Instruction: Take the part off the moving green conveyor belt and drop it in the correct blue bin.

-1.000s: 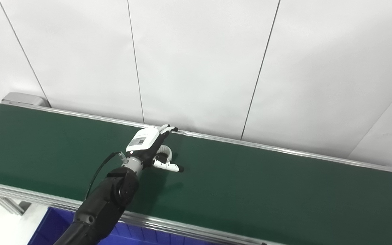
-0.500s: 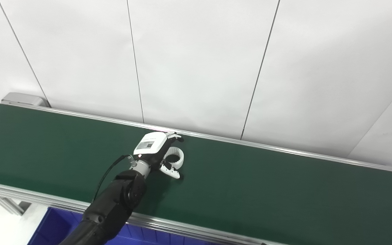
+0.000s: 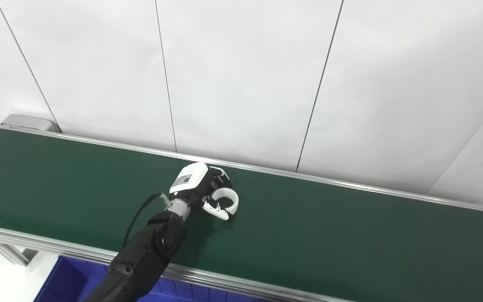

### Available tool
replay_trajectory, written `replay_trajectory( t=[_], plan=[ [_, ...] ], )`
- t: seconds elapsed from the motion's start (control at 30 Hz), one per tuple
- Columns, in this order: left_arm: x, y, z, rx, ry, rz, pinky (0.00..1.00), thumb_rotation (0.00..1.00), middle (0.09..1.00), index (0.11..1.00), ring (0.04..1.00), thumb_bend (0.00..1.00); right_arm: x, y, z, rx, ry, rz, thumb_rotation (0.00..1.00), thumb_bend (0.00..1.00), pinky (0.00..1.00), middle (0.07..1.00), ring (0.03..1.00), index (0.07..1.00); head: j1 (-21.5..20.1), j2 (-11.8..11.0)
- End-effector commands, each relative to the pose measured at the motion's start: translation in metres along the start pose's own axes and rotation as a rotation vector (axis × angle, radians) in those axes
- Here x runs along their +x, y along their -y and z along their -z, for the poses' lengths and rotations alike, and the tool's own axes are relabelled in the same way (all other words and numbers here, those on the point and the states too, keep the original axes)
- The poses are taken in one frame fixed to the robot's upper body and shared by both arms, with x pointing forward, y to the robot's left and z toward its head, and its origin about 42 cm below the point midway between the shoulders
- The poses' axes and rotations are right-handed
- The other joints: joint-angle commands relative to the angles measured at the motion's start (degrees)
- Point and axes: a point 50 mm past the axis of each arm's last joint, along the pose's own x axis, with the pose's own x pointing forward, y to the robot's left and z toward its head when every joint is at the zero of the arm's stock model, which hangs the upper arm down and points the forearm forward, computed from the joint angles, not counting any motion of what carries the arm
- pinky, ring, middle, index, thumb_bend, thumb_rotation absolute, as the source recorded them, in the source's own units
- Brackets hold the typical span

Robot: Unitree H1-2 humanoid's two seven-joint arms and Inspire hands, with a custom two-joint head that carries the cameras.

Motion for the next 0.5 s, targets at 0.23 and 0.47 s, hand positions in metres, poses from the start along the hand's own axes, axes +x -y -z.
replay_trajectory(
  t=[0.23, 0.47],
  plan=[
    [-0.001, -0.03, -0.017, 0.065, 0.047, 0.019, 0.38, 0.0, 0.484, 0.559, 0.377, 0.49, 0.0, -0.002, -0.012, 0.024, 0.076, 0.031, 0.53, 0.8, 1.0, 1.0, 1.0, 1.0, -0.24, 0.39],
    [-0.049, -0.075, -0.039, -0.142, 0.206, -0.097, 0.41, 0.0, 0.486, 0.565, 0.385, 0.49, 0.0, -0.005, -0.02, 0.029, 0.083, 0.03, 0.52, 0.8, 1.0, 1.0, 1.0, 1.0, -4.01, 4.61]
  ],
)
